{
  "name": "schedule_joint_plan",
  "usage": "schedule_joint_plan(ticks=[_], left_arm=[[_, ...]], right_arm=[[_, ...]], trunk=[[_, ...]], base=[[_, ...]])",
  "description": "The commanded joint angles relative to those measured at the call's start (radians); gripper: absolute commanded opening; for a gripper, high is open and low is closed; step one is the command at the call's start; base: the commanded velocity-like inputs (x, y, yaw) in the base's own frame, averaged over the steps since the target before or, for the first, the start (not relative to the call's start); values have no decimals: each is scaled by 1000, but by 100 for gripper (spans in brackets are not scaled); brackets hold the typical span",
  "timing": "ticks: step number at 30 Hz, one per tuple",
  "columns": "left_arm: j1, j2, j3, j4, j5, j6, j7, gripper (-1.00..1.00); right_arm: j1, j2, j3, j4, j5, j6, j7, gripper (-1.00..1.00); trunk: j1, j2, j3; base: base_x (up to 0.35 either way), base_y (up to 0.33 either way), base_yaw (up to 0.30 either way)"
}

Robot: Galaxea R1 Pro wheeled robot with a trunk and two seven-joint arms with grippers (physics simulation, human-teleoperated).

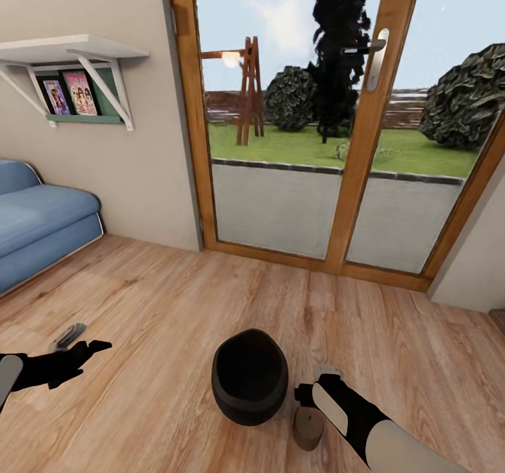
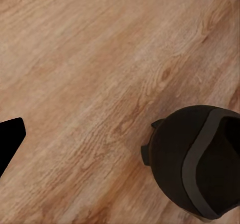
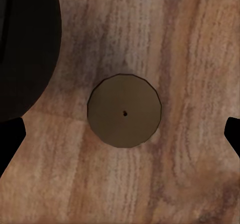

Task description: Place each of the two pumpkins and all three candles from the living room inside a cabinet in the living room (use any cabinet), then make sure every cabinet is closed, and position the cauldron so it is next to a table in the living room.

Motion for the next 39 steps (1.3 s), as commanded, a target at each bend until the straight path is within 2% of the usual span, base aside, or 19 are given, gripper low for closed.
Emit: schedule_joint_plan(ticks=[1, 7, 13, 17, 25, 39], left_arm=[[-1, 0, 3, 0, -9, 5, -10, 100], [-1, 12, 5, 0, -2, 5, -10, 100], [-1, 20, 7, 1, 1, 7, -12, 100], [0, 22, 10, -2, 2, 10, -13, 100], [1, 22, 11, -4, 2, 11, -18, 100], [1, 22, 11, -5, 2, 11, -17, 100]], right_arm=[[-1, -1, 7, -2, -10, 2, -9, 100], [-1, -1, 7, -2, -10, 2, -7, 100], [-1, -2, 7, -2, -11, -1, 4, 100], [-1, -2, 7, -2, -11, -2, 31, 100], [-1, -3, 6, -2, -13, -3, 37, 100], [-1, -4, -5, -3, -17, -55, 41, 100]], trunk=[[0, 0, -1], [0, 0, -1], [2, -2, -24], [4, -3, -40], [8, -5, -71], [14, -8, -125]], base=[[2, 2, 0], [0, 0, 0], [0, 0, 0], [0, 0, 0], [0, 0, 0], [0, 0, 0]])
